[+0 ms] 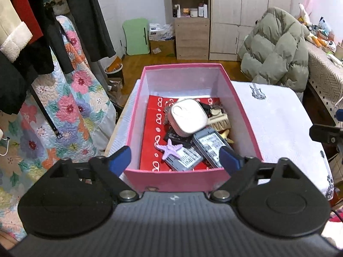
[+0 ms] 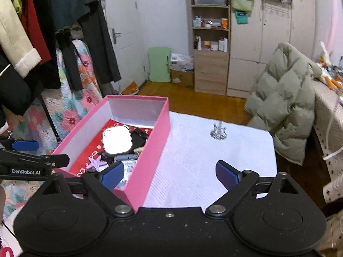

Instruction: Organize rigid objects

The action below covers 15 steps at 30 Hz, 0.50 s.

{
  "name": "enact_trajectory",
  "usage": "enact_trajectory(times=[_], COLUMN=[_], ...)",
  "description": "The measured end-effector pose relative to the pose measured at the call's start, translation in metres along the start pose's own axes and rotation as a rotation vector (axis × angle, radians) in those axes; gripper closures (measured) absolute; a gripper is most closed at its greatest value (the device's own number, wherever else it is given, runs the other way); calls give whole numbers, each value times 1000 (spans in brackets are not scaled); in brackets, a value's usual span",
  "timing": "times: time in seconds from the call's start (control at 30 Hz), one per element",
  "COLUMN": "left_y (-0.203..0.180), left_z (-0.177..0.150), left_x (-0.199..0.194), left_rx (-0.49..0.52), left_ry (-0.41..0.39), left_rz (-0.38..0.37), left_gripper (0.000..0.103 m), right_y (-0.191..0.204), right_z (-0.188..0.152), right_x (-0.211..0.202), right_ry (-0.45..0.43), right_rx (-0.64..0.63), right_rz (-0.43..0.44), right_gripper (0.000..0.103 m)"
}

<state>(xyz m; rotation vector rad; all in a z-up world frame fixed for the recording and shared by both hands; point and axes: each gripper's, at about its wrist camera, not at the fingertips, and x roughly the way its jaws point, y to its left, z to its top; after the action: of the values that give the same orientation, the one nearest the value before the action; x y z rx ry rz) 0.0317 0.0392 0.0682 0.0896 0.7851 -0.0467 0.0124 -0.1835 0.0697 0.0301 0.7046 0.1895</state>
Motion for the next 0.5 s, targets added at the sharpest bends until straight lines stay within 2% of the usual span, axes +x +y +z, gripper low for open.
enact_trajectory(times=[0.1, 0.33, 0.5], left_y=[-6, -9, -9], left_z=[-2, -9, -14], left_x=[-1, 3, 8], left_rx=[11, -38, -53], left_ry=[27, 74, 97], left_rz=[4, -43, -37], left_gripper=[4, 4, 4], right_y=[-4, -12, -13], right_z=[-4, -11, -15], right_x=[-7, -13, -12], right_ry=[28, 66, 87], right_rx=[32, 91, 81], right_rz=[-5, -57, -92], right_gripper=[6, 6, 6])
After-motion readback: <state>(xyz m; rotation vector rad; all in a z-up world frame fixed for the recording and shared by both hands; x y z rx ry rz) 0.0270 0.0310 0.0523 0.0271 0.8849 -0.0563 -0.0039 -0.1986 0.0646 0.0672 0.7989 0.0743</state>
